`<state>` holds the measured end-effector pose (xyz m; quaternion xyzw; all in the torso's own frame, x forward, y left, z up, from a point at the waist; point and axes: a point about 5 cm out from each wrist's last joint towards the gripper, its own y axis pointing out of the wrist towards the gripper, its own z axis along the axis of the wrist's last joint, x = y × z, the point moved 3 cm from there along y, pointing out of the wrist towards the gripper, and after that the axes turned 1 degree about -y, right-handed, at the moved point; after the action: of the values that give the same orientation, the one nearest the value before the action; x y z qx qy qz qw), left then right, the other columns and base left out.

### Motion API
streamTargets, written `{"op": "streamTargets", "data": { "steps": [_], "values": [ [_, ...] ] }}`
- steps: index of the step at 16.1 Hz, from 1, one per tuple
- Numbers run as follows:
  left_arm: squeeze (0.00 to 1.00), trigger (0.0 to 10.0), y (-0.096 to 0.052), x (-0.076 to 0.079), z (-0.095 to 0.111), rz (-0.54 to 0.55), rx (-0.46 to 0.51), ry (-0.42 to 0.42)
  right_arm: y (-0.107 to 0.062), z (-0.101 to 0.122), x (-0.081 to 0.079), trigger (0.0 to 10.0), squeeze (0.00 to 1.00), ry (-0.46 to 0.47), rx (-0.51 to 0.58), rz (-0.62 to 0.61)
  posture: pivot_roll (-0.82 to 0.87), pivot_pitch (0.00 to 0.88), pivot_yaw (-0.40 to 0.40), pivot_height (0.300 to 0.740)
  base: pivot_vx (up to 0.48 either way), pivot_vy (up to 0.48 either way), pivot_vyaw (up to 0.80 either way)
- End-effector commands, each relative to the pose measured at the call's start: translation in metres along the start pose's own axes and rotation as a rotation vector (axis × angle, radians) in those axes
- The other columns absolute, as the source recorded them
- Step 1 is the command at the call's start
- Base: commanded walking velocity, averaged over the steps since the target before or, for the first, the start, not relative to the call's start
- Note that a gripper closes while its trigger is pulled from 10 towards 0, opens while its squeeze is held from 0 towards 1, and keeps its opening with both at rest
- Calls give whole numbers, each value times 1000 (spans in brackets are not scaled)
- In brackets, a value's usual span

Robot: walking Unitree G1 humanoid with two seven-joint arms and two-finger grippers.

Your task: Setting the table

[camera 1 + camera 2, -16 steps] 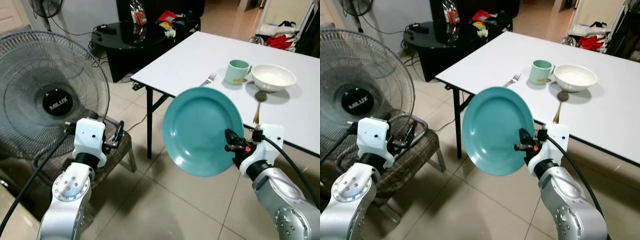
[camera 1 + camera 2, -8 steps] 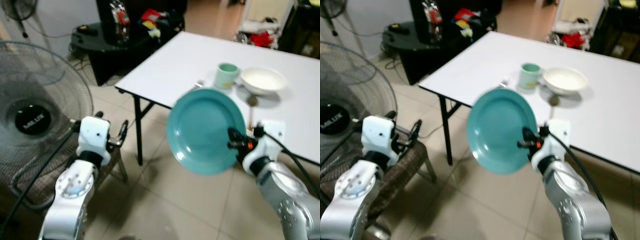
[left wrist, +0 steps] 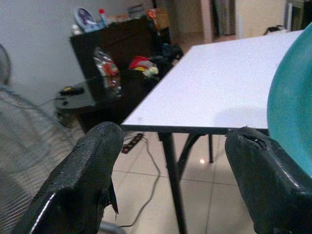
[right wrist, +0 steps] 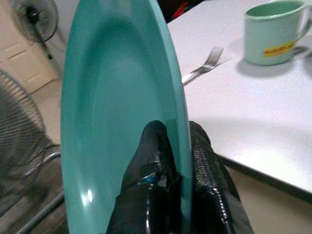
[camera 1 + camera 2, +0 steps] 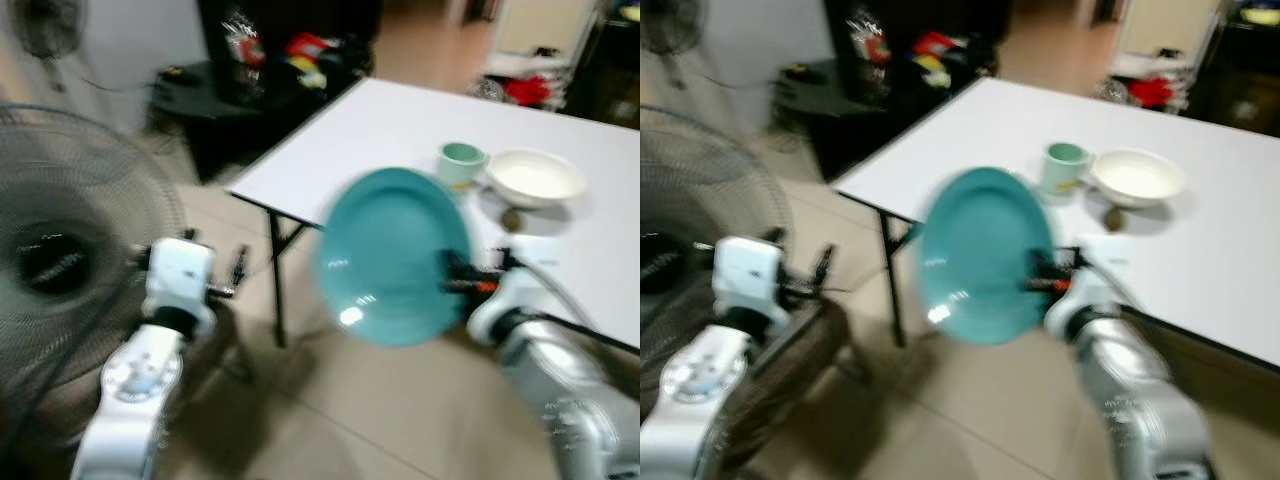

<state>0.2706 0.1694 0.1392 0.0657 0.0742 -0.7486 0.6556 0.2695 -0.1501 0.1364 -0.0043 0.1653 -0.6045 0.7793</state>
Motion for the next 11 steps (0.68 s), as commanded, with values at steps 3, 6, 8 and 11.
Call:
{"op": "streamTargets", "data": {
  "steps": [3, 6, 8, 11],
  "values": [
    [0, 10000, 6, 6, 6, -14, 26, -10, -1, 15, 2, 10000, 0, -37, 43, 5, -27, 0, 5, 740, 304, 0, 0],
    [0, 10000, 3, 6, 4, -19, 16, -9, -5, 14, 1, 10000, 0, -28, 44, 2, -33, 0, 16, 740, 306, 0, 0],
    [0, 10000, 4, 6, 4, -22, 17, -7, -6, 13, 1, 10000, 0, -27, 43, 2, -33, 0, 16, 740, 300, 0, 0],
    [0, 10000, 4, 6, 4, -28, 18, -1, -6, 14, 1, 10000, 0, -24, 44, 4, -30, 0, 20, 740, 292, 0, 0]
  ]
}}
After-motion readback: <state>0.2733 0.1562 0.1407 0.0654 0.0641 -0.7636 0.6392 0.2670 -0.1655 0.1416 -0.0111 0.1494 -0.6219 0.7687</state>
